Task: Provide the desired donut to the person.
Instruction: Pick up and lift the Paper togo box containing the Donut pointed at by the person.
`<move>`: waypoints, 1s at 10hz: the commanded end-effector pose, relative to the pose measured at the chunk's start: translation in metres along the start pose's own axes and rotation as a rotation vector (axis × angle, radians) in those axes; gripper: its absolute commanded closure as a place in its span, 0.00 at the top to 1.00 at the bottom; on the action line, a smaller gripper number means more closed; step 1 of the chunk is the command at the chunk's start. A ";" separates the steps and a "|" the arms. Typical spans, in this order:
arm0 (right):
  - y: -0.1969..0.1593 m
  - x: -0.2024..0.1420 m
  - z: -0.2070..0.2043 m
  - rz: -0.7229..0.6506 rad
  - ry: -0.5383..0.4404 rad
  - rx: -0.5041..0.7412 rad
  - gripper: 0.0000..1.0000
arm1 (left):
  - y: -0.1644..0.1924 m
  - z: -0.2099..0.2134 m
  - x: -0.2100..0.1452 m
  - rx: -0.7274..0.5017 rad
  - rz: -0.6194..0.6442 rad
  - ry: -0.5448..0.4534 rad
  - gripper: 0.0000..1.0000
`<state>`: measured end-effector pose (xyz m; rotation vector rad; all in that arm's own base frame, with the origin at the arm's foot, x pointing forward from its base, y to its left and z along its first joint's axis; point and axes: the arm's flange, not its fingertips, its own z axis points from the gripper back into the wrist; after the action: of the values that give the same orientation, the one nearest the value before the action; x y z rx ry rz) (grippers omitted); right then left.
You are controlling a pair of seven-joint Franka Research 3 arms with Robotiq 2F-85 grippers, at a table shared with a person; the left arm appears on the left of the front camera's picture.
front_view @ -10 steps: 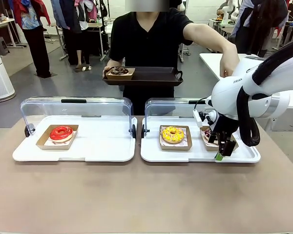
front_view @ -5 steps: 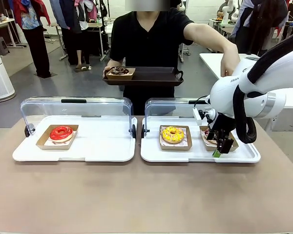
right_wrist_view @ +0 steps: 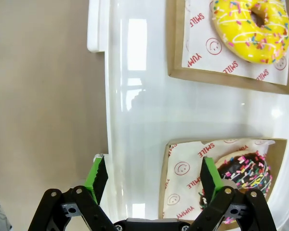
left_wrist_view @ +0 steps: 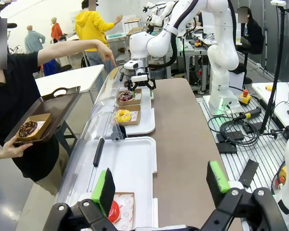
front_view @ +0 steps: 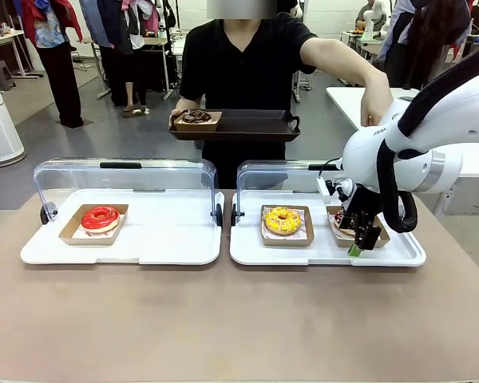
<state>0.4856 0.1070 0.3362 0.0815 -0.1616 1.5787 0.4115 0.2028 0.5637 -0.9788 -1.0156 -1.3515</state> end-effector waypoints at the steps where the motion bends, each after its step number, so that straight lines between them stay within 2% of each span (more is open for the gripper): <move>1: -0.011 0.001 -0.005 -0.011 -0.025 -0.001 1.00 | -0.001 0.002 0.002 -0.001 -0.004 -0.009 1.00; 10: -0.022 0.003 -0.013 -0.056 0.010 0.035 1.00 | -0.001 0.002 0.002 -0.001 -0.004 -0.009 1.00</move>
<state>0.5018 0.1082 0.3254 0.0979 -0.1461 1.5450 0.4115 0.2028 0.5637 -0.9788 -1.0156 -1.3515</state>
